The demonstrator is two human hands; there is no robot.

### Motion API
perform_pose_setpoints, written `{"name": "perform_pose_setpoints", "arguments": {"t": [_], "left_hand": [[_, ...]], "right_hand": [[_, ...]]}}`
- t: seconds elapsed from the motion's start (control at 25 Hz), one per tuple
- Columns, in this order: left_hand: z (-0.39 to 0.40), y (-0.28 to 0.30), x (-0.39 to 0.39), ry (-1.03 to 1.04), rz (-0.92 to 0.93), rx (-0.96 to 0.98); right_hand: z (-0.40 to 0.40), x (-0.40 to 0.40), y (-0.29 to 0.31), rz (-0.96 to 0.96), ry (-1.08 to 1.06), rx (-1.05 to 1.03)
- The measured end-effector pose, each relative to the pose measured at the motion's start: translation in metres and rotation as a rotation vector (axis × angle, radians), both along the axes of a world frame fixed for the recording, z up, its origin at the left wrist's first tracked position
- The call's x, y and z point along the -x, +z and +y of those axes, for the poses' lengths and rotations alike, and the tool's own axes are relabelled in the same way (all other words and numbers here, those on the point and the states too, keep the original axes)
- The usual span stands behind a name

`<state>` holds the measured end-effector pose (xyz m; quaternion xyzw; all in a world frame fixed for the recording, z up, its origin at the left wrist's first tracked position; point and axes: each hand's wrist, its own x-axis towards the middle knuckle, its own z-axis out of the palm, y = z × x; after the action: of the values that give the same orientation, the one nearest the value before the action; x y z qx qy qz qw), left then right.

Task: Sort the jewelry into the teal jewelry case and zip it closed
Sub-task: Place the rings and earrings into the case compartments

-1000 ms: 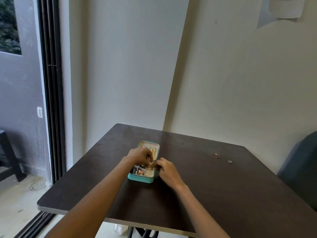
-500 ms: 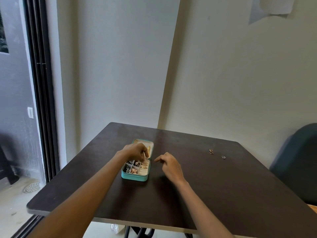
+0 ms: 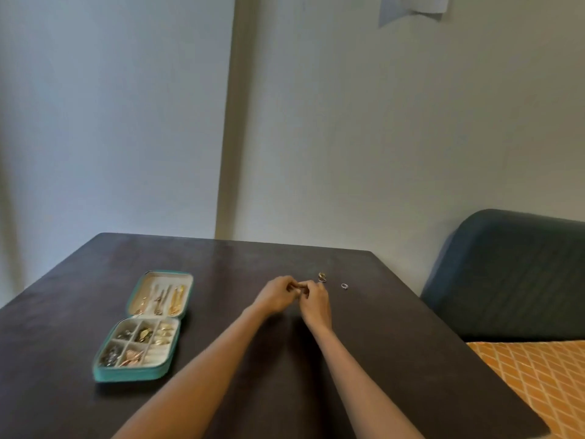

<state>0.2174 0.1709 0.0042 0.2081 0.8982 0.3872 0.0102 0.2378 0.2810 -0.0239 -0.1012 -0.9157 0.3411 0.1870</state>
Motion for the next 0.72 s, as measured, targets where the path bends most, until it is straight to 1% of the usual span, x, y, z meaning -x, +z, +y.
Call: {"name": "perform_pose_setpoints", "arguments": {"t": [0.08,0.2,0.32,0.44,0.52,0.6,0.64,0.68,0.72], "left_hand": [[0.034,-0.003,0.018,-0.008,-0.049,-0.031],[0.063,-0.006,0.050,0.016,-0.106,-0.048],[0.073,-0.014,0.073,0.041,-0.138,-0.026],[0.075,-0.021,0.089,0.074,-0.133,-0.048],[0.073,-0.022,0.096,0.073,-0.131,-0.066],[0.069,-0.022,0.098,0.066,-0.131,-0.090],[0.068,-0.022,0.097,0.059,-0.128,-0.101],[0.066,-0.022,0.095,0.052,-0.121,-0.115],[0.065,-0.022,0.091,0.043,-0.111,-0.137]], "right_hand": [[0.028,0.017,-0.004,-0.002,-0.043,-0.003],[0.061,0.041,-0.006,-0.009,-0.114,-0.029],[0.077,0.060,-0.008,-0.045,-0.125,-0.092],[0.084,0.074,-0.012,-0.076,-0.111,-0.214],[0.084,0.074,-0.013,-0.054,-0.136,-0.249],[0.084,0.072,-0.013,-0.072,-0.138,-0.266],[0.083,0.071,-0.013,-0.095,-0.119,-0.260],[0.082,0.070,-0.012,-0.112,-0.088,-0.209],[0.081,0.069,-0.010,-0.106,-0.047,-0.091]]}}
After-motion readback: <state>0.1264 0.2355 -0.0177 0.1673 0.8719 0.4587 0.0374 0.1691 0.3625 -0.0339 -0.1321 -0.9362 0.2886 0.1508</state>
